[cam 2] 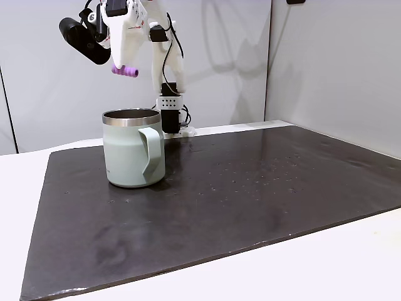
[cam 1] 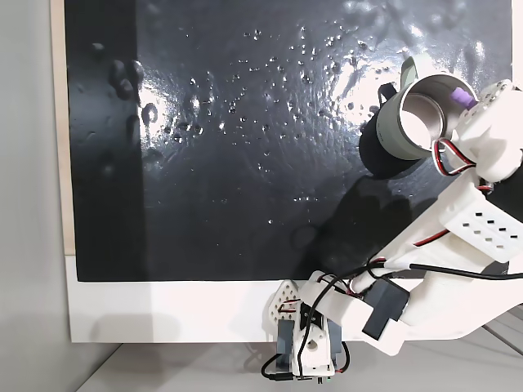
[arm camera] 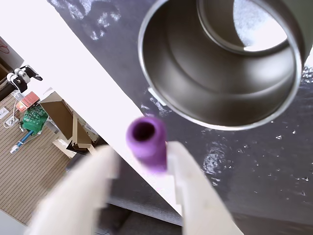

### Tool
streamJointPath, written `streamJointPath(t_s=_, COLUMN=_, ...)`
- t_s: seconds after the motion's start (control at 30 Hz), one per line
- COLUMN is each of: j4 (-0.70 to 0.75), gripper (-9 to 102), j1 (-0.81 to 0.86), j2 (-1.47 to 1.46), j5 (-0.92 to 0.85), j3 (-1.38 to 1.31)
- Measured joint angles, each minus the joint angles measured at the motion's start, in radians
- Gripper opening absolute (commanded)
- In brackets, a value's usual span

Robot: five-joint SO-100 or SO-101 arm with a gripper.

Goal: Grasp a pengrip and put it in the cup.

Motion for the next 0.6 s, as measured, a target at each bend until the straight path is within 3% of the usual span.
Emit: streamJointPath(t_s=0.6, j4=0.0, gripper=35, j1=-0.006, j2=0.008, j5=0.029, j3=0.071)
